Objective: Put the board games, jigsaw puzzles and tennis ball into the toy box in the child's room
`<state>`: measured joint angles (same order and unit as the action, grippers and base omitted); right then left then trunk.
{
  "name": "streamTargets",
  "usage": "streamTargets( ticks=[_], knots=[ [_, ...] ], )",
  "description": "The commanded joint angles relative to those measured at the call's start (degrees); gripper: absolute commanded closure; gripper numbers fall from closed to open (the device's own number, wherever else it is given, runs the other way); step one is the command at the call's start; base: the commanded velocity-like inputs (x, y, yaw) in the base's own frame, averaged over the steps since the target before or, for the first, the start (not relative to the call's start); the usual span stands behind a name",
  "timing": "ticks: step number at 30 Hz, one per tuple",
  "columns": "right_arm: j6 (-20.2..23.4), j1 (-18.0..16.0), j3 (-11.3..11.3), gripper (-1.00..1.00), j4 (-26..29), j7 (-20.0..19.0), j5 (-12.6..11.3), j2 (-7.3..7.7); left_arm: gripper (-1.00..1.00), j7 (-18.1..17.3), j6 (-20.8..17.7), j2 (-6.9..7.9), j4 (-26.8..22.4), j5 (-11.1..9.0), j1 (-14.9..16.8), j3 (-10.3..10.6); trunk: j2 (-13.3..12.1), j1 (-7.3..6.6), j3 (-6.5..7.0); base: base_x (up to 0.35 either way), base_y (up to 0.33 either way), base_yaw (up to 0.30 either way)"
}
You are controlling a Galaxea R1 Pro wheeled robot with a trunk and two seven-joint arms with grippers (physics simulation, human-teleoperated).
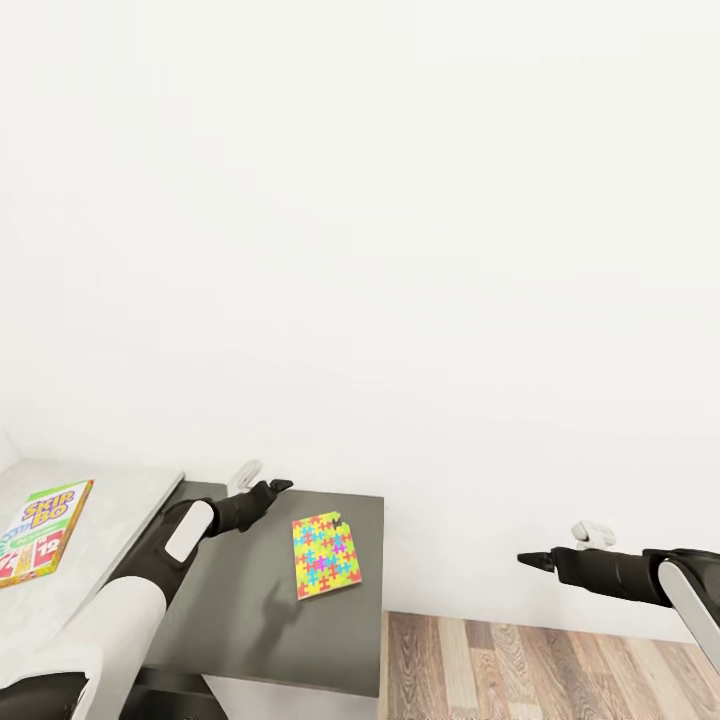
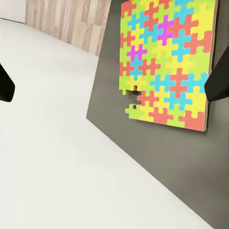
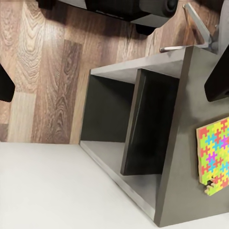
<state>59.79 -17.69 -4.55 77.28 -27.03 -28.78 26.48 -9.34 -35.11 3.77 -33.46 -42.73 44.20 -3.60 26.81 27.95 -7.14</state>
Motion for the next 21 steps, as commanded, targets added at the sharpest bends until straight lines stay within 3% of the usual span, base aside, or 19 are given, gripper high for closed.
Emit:
streamTargets(
  ticks=[1, 21],
  knots=[
    [0.21, -0.06, -0.06, -1.0, 0.02, -0.58, 0.5, -0.03, -1.0, -0.15, -0.4, -0.02, -0.03, 0.08, 0.04, -0.26, 0.12, 0.03, -0.2, 0.0, 0.0, 0.0],
    [0.21, -0.07, -0.03, -1.0, 0.06, -0.57, 0.52, -0.05, -1.0, -0.63, -0.23, -0.04, -0.02, -0.09, 0.02, -0.28, 0.12, 0.03, -1.94, 0.0, 0.0, 0.0]
  ],
)
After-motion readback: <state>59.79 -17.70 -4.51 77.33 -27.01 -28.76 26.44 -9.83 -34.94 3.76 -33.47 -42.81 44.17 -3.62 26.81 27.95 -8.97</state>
